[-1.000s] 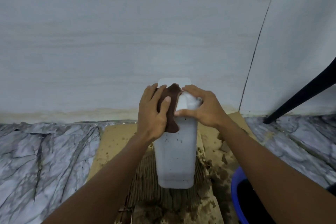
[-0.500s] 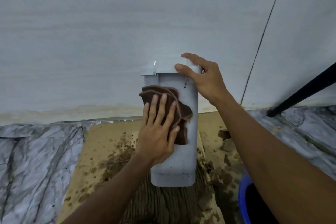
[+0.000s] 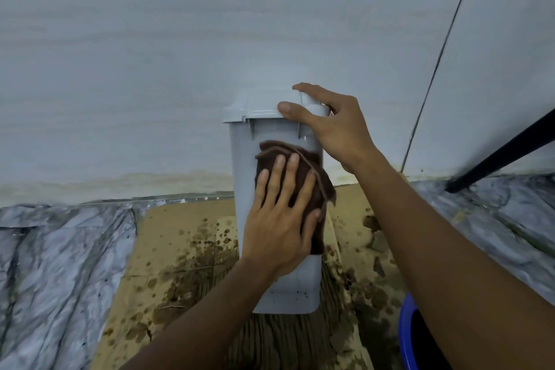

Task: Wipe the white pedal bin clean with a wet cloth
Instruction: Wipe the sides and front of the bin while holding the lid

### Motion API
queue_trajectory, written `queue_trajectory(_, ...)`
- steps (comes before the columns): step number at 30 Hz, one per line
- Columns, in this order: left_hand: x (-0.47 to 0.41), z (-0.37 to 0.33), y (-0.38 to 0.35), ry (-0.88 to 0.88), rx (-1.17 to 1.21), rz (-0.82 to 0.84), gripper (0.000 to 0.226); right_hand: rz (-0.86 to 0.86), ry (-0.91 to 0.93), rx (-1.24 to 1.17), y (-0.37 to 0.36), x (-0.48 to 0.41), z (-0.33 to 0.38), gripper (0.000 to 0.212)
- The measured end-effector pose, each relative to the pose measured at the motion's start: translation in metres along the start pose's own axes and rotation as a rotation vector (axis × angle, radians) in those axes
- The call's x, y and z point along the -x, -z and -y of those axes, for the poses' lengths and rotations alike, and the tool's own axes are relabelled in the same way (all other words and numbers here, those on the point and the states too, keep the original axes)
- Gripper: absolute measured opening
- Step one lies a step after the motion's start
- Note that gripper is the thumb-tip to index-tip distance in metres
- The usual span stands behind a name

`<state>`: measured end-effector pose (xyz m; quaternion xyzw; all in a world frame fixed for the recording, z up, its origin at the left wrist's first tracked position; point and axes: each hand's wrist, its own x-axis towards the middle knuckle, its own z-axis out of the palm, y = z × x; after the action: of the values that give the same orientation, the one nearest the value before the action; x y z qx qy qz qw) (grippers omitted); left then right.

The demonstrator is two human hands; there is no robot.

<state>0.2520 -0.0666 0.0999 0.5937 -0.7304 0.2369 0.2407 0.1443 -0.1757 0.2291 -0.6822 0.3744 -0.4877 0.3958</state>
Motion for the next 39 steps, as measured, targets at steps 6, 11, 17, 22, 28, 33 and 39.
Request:
queue_trajectory(6, -0.047, -0.016, 0.01, 0.3, 0.045, -0.108, 0.066, 0.048, -0.01, 0.01, -0.006, 0.007, 0.007, 0.056)
queue_trajectory(11, -0.029, -0.011, 0.002, 0.181, 0.043, -0.12, 0.062, 0.036, -0.024, 0.001, 0.005, 0.006, 0.004, 0.056)
queue_trajectory(17, 0.005, -0.018, -0.005, 0.153, -0.005, -0.029, 0.07, 0.024, -0.056, -0.028, 0.007, 0.005, 0.003, 0.059)
queue_trajectory(22, -0.036, -0.021, 0.005, 0.281, 0.036, -0.088, 0.071, 0.043, -0.047, 0.002, 0.0, 0.008, 0.009, 0.056)
queue_trajectory(28, -0.039, -0.014, 0.008, 0.241, 0.045, -0.092, 0.069, 0.05, -0.034, 0.027, 0.001, 0.007, 0.008, 0.059)
queue_trajectory(33, 0.02, 0.001, -0.003, -0.032, -0.047, 0.066, 0.07, 0.039, -0.042, -0.011, 0.006, 0.007, 0.003, 0.058)
queue_trajectory(39, -0.005, 0.013, 0.007, 0.104, -0.01, -0.008, 0.067, 0.107, -0.007, 0.0, -0.002, 0.007, 0.001, 0.059)
